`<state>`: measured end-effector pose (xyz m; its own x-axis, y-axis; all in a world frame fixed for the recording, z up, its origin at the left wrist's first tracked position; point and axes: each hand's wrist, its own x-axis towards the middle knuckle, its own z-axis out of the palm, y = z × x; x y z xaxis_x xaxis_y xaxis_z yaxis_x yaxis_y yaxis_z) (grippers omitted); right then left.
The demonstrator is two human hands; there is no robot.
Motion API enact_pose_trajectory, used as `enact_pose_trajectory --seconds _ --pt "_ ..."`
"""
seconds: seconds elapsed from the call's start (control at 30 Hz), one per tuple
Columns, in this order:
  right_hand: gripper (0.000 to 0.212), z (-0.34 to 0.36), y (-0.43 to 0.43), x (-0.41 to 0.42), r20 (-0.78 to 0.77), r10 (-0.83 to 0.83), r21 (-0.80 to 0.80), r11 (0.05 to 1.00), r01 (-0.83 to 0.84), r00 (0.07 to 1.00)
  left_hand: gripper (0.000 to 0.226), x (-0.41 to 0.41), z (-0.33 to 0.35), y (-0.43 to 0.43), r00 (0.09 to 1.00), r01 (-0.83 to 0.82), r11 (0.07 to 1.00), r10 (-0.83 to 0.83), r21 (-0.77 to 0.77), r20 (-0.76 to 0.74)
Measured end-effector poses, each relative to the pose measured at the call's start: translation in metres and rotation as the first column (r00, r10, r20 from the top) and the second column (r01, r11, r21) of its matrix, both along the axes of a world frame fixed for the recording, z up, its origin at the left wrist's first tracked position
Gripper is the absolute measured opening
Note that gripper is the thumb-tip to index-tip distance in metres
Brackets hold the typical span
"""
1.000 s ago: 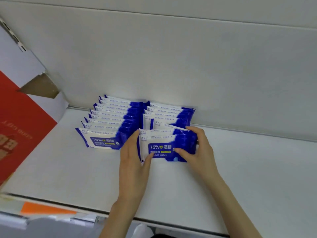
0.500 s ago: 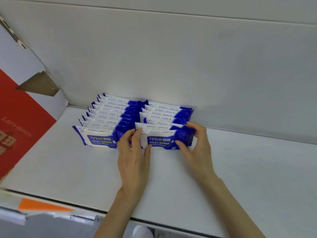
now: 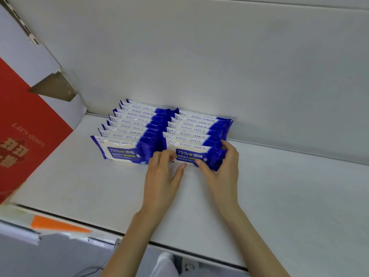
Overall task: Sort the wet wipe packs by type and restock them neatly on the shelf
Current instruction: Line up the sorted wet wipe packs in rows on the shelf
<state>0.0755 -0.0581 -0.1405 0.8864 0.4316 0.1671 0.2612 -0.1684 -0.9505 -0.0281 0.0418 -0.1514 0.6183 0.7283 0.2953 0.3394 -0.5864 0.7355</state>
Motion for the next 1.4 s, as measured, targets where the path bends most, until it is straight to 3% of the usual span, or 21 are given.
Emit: enact_pose_trajectory --seconds 0.17,0.27,0.4,0.57,0.8,1.0,1.17,1.4 --pt "0.067 -0.001 -0.001 0.002 -0.036 -0.023 -0.004 1.000 0.023 0.999 0.023 -0.004 -0.005 -0.002 1.000 0.006 1.000 -0.006 0.023 0.012" --pt "0.060 -0.001 -0.005 0.004 0.029 -0.018 -0.075 0.997 0.020 0.999 0.024 -0.006 -0.003 -0.001 0.999 0.039 0.999 -0.039 0.022 0.023" --pt "0.062 0.010 -0.018 0.007 0.059 -0.029 -0.197 0.980 0.040 0.998 0.022 -0.011 0.006 0.007 0.993 0.106 0.992 -0.102 0.072 -0.056" --pt "0.058 0.031 -0.062 -0.018 0.092 -0.056 -0.250 0.965 0.078 0.994 0.037 -0.039 0.022 -0.009 0.983 0.147 0.986 -0.137 0.082 -0.119" --pt "0.051 0.009 -0.179 -0.124 0.144 -0.201 -0.354 0.904 0.240 0.969 0.042 -0.131 0.014 -0.094 0.955 0.278 0.955 -0.264 0.100 -0.132" --pt "0.052 -0.008 -0.287 -0.218 0.218 -0.196 -0.555 0.781 0.286 0.956 0.043 -0.204 -0.007 -0.182 0.906 0.408 0.890 -0.369 0.203 -0.206" --pt "0.051 0.004 -0.371 -0.256 0.176 -0.279 -0.558 0.762 0.329 0.944 0.046 -0.224 -0.004 -0.253 0.847 0.517 0.855 -0.504 0.047 -0.169" --pt "0.060 0.005 -0.461 -0.263 0.111 -0.392 -0.578 0.722 0.380 0.913 0.040 -0.213 -0.007 -0.338 0.793 0.593 0.805 -0.585 -0.008 -0.172"
